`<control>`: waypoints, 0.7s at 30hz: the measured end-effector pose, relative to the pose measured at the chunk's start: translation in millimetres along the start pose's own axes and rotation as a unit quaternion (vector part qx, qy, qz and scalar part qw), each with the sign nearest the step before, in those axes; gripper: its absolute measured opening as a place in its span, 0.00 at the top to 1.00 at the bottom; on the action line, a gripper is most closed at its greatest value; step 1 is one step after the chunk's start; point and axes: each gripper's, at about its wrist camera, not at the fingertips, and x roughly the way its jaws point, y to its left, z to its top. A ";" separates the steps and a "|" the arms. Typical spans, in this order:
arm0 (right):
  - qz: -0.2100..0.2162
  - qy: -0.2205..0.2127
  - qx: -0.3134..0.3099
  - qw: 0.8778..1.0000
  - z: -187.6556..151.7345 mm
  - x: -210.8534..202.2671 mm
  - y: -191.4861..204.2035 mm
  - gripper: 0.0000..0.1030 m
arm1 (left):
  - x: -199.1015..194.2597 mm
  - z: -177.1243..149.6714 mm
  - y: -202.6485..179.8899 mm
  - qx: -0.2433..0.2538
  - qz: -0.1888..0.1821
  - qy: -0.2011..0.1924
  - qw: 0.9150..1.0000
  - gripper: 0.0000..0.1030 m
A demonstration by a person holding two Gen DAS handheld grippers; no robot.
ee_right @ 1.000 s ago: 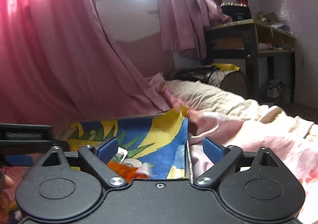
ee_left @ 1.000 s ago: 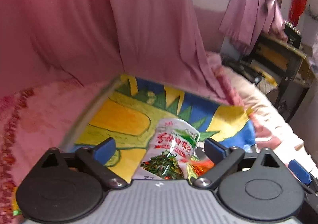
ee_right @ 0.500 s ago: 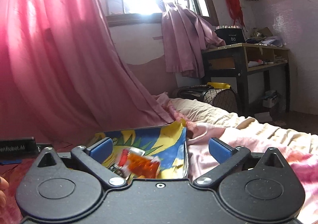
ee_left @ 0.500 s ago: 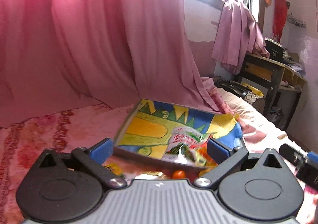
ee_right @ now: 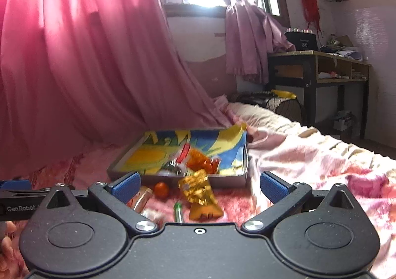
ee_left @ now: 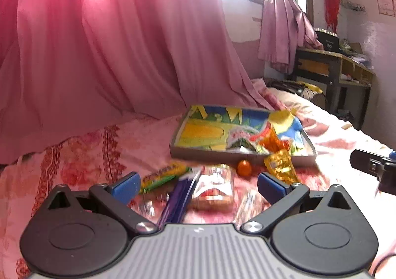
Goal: Organize snacks
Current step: 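Move both tools back toward the remaining snacks on the bedspread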
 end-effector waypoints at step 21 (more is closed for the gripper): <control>-0.034 0.145 -0.056 0.987 -35.8 17.1 29.1 0.01 | -0.8 -55.9 -1.7 0.074 0.007 0.063 0.995 0.00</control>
